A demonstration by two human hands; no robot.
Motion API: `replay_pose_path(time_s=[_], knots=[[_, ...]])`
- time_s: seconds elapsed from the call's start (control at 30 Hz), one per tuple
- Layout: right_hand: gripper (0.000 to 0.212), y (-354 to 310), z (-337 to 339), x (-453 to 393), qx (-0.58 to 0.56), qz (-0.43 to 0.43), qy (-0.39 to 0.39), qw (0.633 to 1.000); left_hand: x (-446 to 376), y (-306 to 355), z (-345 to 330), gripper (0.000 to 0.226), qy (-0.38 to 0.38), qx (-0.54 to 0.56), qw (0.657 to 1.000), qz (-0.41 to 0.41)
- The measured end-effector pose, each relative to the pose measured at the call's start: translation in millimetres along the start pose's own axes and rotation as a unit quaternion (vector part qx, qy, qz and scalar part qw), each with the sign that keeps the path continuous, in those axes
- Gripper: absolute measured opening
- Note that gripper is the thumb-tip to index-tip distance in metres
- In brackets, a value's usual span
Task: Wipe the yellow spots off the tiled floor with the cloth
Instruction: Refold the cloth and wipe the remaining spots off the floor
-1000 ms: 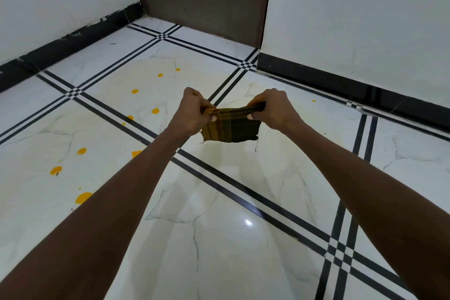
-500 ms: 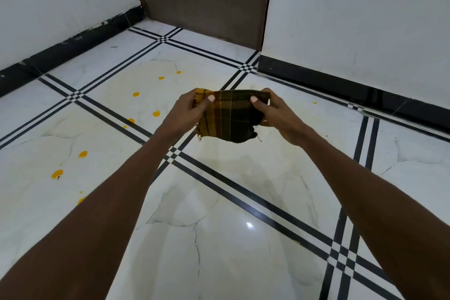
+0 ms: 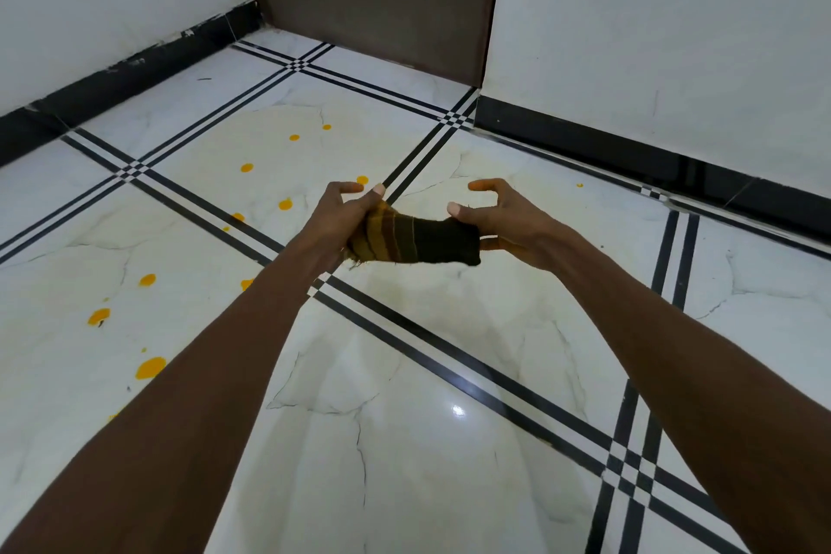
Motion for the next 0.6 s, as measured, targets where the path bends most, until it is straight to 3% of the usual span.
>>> replay_pose_path(time_s=[0.1, 0.2, 0.4, 0.6], knots=[[0.069, -2.5, 3.6, 0.8, -0.017, 0.04, -0.021, 0.999, -1.8, 3.5, 4.0, 0.057, -0.039, 0.005, 0.998, -0.056], [0.056, -5.6, 2.6, -0.4, 0.049, 0.101, -0.001, 0.994, 1.8, 6.6, 5.0, 0.048, -0.074, -0.026, 0.991, -0.106], [0.039, -11.2, -5.2, -1.2, 0.101, 0.16, 0.051, 0.981, 3.8, 4.9, 3.9, 0.035, -0.066, -0.033, 0.989, -0.129], [0.022, -6.9, -14.5, 1.3, -0.055, 0.129, 0.076, 0.987, 3.2, -6.2, 9.5, 0.034, -0.033, 0.033, 0.993, -0.104]])
Point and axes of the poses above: each hand's wrist, its own x-axis away from the middle knuckle, its own z-axis out of the back of the hand, y = z × x, the point moved 4 cm from there along -x, towards the middle knuckle, and after that the axes turned 12 degrees about y, right-handed, at the moved point
